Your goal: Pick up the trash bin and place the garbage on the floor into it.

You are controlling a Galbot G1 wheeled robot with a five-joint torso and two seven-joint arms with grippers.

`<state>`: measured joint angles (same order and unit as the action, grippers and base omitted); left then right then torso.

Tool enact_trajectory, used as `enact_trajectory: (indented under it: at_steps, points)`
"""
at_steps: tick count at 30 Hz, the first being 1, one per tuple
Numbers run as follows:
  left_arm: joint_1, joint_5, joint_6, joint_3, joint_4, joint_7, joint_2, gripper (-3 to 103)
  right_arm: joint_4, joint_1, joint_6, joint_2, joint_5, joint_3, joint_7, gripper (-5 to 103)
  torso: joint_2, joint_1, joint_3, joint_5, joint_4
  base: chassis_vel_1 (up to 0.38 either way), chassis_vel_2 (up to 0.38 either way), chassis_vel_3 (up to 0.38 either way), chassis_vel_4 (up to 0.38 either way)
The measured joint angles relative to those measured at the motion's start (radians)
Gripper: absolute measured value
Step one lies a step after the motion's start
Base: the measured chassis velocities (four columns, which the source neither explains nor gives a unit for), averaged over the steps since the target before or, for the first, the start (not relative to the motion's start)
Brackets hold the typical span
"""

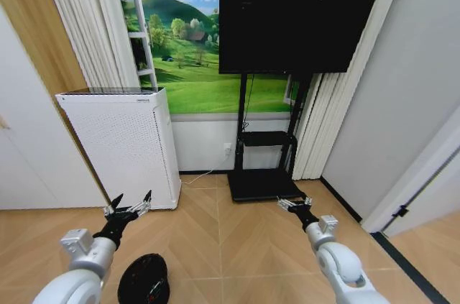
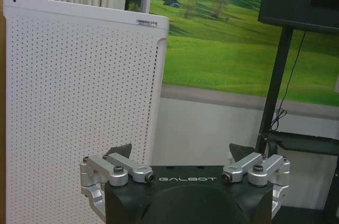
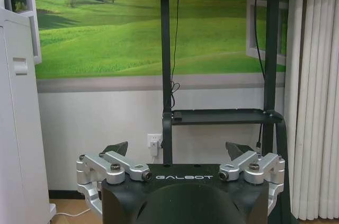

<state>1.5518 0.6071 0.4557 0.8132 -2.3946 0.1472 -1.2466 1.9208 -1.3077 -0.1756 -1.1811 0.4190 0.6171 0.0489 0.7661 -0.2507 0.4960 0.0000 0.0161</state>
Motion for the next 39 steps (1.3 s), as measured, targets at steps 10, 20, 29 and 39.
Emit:
enact_trajectory:
  at_steps: [10,20,29,39]
  points:
    - [0.016,-0.024,-0.001,-0.006,-0.016,-0.001,-0.028,100,0.025,-0.007,-0.003,0.000,0.013,-0.003,0.007,100,-0.004,0.001,-0.002,0.0000,0.0000,0.004,-0.003,-0.008,0.006]
    - [0.030,-0.023,-0.006,0.008,-0.032,0.000,-0.027,100,0.029,-0.007,-0.003,-0.003,0.014,-0.015,0.007,100,-0.007,0.003,-0.004,-0.0002,0.0000,0.135,-0.147,-0.144,0.140]
    - [0.044,-0.037,-0.016,0.004,-0.040,0.000,-0.046,100,0.038,-0.013,-0.003,0.001,0.020,-0.008,0.010,100,-0.009,0.004,-0.006,0.0000,0.0002,0.245,-0.254,-0.231,0.249]
    - [0.055,-0.041,-0.020,0.005,-0.054,-0.006,-0.054,100,0.048,-0.021,-0.003,-0.001,0.019,-0.006,0.012,100,-0.011,0.004,-0.006,-0.0003,0.0000,0.247,-0.265,-0.261,0.255]
